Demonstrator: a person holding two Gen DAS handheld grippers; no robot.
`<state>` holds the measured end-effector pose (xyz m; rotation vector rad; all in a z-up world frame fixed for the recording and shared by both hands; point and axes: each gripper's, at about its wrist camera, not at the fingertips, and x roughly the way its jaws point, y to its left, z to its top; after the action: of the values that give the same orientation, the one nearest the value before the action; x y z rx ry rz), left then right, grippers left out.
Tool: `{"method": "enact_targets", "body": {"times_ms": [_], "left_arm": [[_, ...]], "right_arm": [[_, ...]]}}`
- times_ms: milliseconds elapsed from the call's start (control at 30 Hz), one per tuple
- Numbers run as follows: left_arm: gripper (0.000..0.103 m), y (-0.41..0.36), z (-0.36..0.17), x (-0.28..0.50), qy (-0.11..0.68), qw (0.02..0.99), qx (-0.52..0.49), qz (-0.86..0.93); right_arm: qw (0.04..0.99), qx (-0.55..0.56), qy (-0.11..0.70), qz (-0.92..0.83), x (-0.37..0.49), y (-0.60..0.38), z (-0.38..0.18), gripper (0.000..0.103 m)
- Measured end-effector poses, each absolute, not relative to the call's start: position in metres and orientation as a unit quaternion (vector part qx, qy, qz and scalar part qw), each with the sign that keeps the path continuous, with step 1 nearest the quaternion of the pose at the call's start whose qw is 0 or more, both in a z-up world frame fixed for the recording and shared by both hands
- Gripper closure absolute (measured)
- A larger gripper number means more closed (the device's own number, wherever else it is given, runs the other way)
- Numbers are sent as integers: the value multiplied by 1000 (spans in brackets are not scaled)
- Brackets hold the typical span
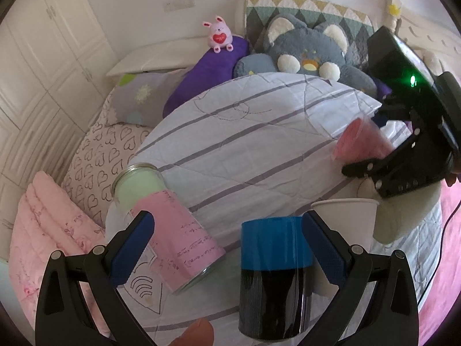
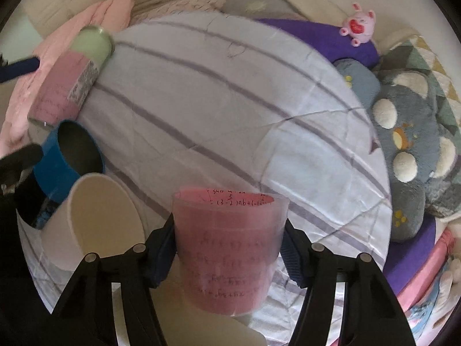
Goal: Flip cup upright
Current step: 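Lift the pink cup with the right tool and set it down nearer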
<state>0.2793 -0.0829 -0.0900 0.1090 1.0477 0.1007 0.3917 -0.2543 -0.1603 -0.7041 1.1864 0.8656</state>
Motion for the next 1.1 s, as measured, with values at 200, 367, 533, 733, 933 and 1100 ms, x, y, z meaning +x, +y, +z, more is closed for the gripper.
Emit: {"method": "enact_targets", "body": {"times_ms": [200,367,533,733,933,1100], "left_arm": [[0,-75,-75,255,481,874,51,40],[0,-64,-62,220,466,882,57,29],[0,-49,-53,184,456,888,53,18],[0,-29,-63,141,453,890,56,3],[0,-12,-88,104,465,882,70,0],[0,5,-99,86,475,877,70,-1]], "right_arm": [[735,-277,498,367,376,-259,-117,39],[761,-255,475,360,331,-258,-83,39],[776,-219,468,363,277,-250,-69,39],[788,-141,494,340,197,-238,-91,39],[793,-46,535,287,161,-227,-145,39],[810,8,538,235,148,-219,-174,38]]}}
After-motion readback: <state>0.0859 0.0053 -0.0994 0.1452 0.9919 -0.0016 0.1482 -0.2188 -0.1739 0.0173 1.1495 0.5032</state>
